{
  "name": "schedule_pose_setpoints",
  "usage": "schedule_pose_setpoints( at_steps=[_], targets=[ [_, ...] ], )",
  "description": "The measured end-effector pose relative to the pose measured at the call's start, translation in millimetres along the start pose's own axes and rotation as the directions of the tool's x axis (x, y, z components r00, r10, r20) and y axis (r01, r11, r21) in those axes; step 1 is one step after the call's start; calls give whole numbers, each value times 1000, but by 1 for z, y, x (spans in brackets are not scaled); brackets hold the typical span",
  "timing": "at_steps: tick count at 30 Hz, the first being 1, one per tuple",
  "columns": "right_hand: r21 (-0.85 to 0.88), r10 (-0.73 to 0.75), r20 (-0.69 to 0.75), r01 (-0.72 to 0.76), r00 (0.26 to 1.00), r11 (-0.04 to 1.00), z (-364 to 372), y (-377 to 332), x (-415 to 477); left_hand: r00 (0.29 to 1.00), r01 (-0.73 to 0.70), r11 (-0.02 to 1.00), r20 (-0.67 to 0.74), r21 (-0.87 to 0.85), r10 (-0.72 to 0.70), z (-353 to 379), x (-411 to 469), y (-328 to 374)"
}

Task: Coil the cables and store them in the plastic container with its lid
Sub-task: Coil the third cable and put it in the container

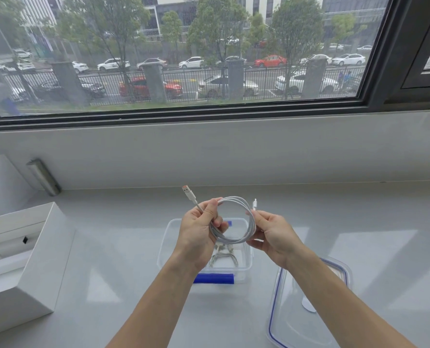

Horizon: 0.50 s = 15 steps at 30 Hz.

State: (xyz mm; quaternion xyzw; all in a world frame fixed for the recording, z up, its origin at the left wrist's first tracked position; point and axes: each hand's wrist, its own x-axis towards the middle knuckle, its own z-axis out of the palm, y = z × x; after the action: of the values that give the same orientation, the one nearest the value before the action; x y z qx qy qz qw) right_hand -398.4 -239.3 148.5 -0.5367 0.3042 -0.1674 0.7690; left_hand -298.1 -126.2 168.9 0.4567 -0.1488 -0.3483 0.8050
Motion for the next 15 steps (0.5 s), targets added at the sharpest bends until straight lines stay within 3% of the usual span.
schedule_pose_setpoints(
  at_steps=[9,15],
  targets=[
    [-170,23,389,47,921,984,-9,-8,-5,996,37,998,-87,54,-32,5,-2,-3],
    [-12,-14,483,23,875,1000,-12,-9,-6,990,57,995,-130,81,-47,5,-5,-5]
  ],
)
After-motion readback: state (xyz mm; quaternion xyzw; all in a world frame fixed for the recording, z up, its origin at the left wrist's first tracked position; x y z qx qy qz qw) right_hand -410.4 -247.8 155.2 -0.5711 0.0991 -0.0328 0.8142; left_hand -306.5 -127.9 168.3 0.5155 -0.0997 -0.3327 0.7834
